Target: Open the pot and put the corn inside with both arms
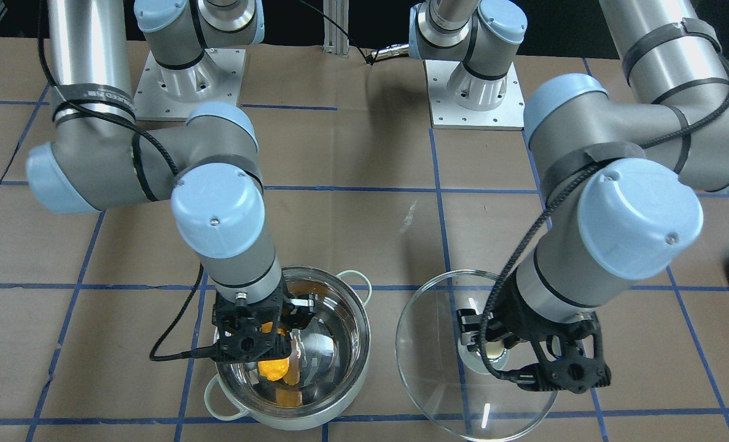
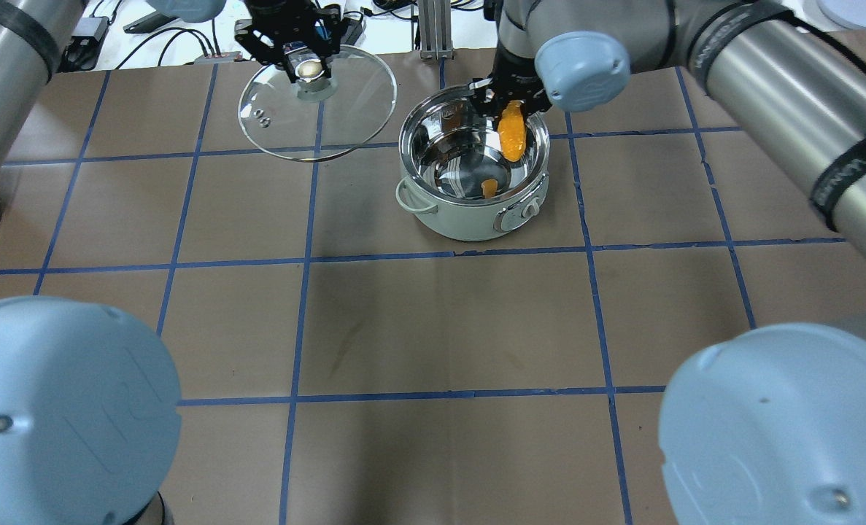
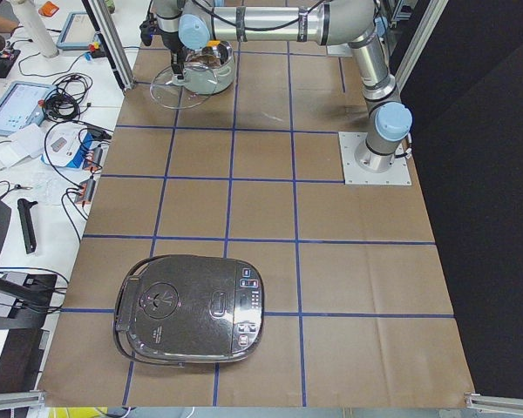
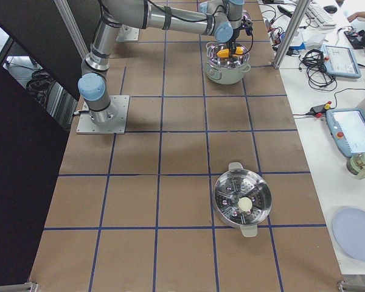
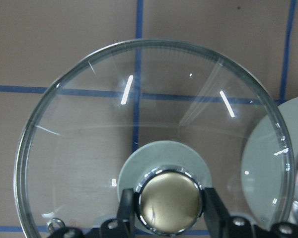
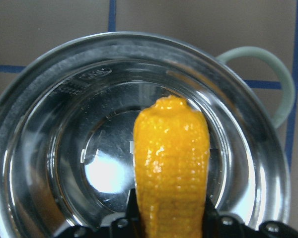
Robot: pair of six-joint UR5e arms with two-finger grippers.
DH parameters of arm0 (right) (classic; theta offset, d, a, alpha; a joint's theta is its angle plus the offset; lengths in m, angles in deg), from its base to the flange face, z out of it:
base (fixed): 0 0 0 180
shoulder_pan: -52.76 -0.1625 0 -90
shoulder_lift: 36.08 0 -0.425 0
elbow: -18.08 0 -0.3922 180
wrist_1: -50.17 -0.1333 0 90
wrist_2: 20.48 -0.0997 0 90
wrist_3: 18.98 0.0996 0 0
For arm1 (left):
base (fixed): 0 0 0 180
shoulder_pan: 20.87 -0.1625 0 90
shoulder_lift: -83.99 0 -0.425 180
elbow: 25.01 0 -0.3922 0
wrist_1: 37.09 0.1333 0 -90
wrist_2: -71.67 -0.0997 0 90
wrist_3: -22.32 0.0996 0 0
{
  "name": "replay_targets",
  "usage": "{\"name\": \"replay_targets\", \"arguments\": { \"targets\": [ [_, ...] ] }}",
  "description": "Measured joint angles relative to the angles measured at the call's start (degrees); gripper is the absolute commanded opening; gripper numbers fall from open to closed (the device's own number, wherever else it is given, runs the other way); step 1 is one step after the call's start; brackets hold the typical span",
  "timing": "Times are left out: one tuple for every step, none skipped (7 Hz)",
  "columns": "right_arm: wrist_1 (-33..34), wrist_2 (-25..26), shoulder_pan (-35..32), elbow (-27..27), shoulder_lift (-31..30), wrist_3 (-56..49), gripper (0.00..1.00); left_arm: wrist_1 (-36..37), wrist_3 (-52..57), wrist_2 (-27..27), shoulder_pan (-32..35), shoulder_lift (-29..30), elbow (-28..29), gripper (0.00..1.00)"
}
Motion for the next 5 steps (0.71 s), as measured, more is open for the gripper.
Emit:
{"name": "replay_targets", "arguments": {
  "targets": [
    [1.48,0.39,-1.30,-0.03,1.53,1.14,0.08,1.64,2.99,0.00,-2.62,-0.29,-3.23,0.13],
    [2.28,0.45,-1.91,0.11,2.62,1.54,0.15,4.73,5.64,0.00,-4.56,-0.40,-6.86,0.13],
    [3.29,0.39,-2.23,0.50,3.54,1.68,0.48,9.73,8.63,-0.02,-6.31,-0.48,-11.24,0.13],
    [4.64,0.28,-2.35,1.01,4.29,1.70,0.99,15.65,10.87,0.03,-7.94,-0.48,-16.03,0.13],
    [5.49,0.33,-2.38,1.33,4.69,1.50,1.00,21.11,12.27,0.03,-8.99,-0.42,-20.16,0.13]
  ]
}}
